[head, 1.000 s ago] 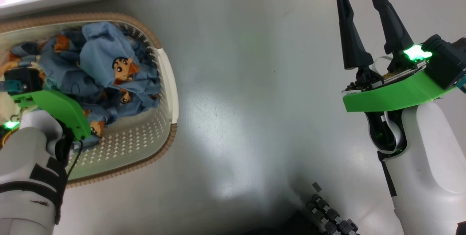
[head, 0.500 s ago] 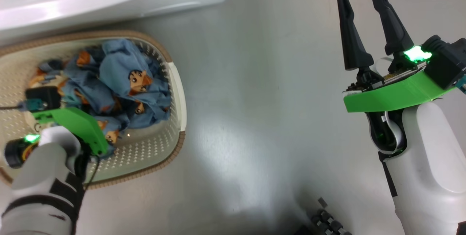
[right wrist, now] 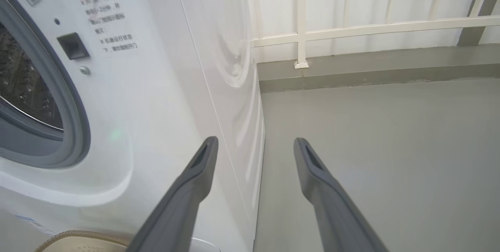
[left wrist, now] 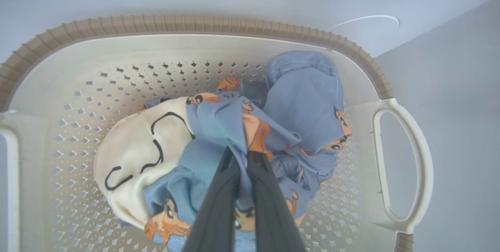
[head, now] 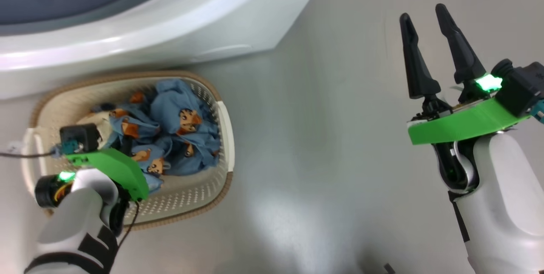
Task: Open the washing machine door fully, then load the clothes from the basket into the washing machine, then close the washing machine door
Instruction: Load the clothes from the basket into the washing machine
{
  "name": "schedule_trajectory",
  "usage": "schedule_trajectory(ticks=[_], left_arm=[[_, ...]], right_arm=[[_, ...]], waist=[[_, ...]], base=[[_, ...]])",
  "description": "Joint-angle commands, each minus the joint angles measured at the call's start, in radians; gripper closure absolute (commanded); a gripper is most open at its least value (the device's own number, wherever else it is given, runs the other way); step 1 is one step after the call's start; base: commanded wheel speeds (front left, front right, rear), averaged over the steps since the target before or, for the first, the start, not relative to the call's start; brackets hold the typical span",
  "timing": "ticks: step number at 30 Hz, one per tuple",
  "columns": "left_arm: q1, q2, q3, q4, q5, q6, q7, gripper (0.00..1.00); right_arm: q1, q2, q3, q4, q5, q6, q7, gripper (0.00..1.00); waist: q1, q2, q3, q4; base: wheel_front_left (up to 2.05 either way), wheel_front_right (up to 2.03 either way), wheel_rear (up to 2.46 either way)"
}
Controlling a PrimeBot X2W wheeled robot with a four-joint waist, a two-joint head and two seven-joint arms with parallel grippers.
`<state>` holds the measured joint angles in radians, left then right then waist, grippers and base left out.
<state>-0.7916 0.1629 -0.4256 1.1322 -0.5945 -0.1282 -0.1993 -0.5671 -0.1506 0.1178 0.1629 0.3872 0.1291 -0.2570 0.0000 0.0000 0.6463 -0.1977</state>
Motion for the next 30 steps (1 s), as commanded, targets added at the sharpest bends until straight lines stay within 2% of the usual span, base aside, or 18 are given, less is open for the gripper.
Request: schedule_trajectory(ticks=[1,9,15,20,30], left_arm=[[0.039,0.033,0.004,-0.025,-0.014,-0.002,-0.019,1.0],[0.122,0.044,-0.059,-0.113,-0.082,-0.002,-0.055,1.0],[0.169,0.052,-0.07,-0.186,-0.088,-0.002,-0.062,1.0],[0.219,0.056,-0.034,-0.277,-0.062,-0.001,-0.062,1.0],[0.362,0.056,0.069,-0.507,0.014,0.031,-0.062,1.0]], right_arm=[[0.047,-0.003,0.01,-0.018,0.012,0.002,-0.005,0.0],[0.096,-0.014,0.014,0.006,0.014,0.002,-0.005,0.0],[0.137,-0.025,0.023,0.026,0.019,0.002,-0.005,0.0],[0.168,-0.034,0.025,0.04,0.022,0.002,-0.005,0.0],[0.236,-0.037,0.025,0.059,0.028,0.002,-0.005,0.0]], waist=[[0.0,0.0,-0.058,0.034],[0.0,0.0,-0.187,0.071],[0.0,0.0,-0.266,0.097],[0.0,0.0,-0.325,0.115],[0.0,0.0,-0.439,0.137]], base=[[0.0,0.0,0.0],[0.0,0.0,0.0],[0.0,0.0,0.0],[0.0,0.0,0.0],[0.0,0.0,0.0]])
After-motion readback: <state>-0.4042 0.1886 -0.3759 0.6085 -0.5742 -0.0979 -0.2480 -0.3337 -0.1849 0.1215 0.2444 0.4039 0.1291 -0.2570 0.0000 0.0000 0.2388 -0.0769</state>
